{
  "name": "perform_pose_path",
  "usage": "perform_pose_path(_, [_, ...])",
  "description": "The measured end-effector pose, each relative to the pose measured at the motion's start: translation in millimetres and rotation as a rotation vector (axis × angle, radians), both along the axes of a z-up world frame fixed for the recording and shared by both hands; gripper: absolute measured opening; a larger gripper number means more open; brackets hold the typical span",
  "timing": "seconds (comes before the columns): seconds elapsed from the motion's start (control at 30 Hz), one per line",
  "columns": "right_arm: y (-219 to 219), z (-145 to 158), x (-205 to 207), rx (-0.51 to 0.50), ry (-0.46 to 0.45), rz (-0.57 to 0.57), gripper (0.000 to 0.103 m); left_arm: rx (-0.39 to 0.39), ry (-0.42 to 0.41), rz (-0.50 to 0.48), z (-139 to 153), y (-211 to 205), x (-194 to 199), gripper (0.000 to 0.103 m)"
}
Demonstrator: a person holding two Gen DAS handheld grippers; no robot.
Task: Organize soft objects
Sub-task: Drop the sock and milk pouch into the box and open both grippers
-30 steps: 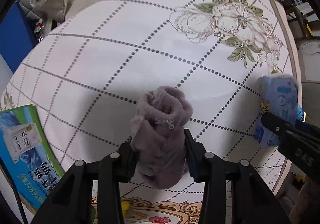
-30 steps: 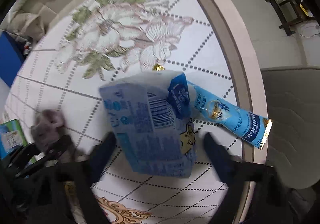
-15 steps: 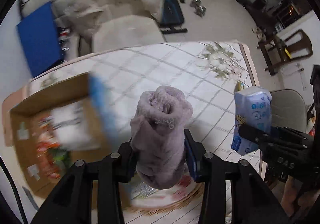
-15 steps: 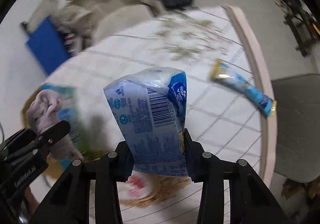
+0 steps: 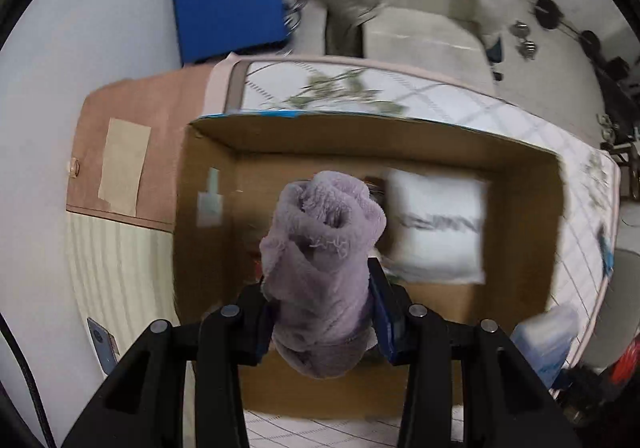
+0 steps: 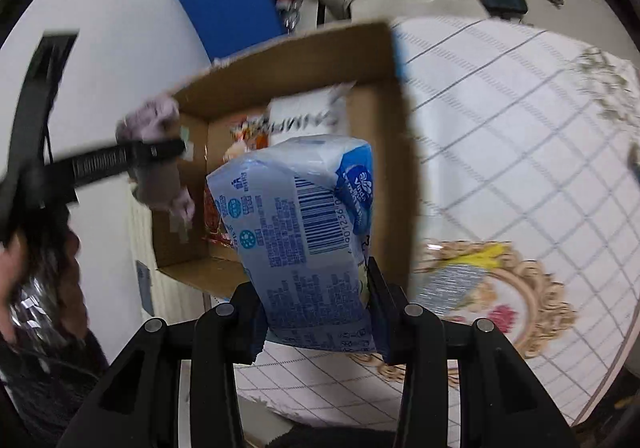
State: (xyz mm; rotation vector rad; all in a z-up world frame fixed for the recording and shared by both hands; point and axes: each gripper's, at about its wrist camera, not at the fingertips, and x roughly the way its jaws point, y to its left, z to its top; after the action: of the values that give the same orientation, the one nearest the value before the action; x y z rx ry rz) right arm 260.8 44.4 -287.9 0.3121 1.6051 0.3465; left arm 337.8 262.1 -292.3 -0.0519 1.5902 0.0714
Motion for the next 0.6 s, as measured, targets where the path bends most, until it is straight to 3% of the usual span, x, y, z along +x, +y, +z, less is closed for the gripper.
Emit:
perform_pose_path(0.23, [36.0, -67.6, 12.3, -0.066, 0.095, 0.008, 0.044, 0.038, 0.080, 0.003, -41.6, 28.5, 27.1, 0.038])
perform_pose_path(0.5, [49.7, -98.8, 11.8, -0.120, 0.153, 0.014, 0.044, 0.065, 0.124, -0.018, -64.5, 32.8, 40.3, 0.041])
perform_pose_path(0.6, [54.3, -113.5, 11.1, -0.136, 0.179, 0.032, 0.048, 0.016, 0.165, -0.010, -70.4, 34.3, 41.3, 0.047])
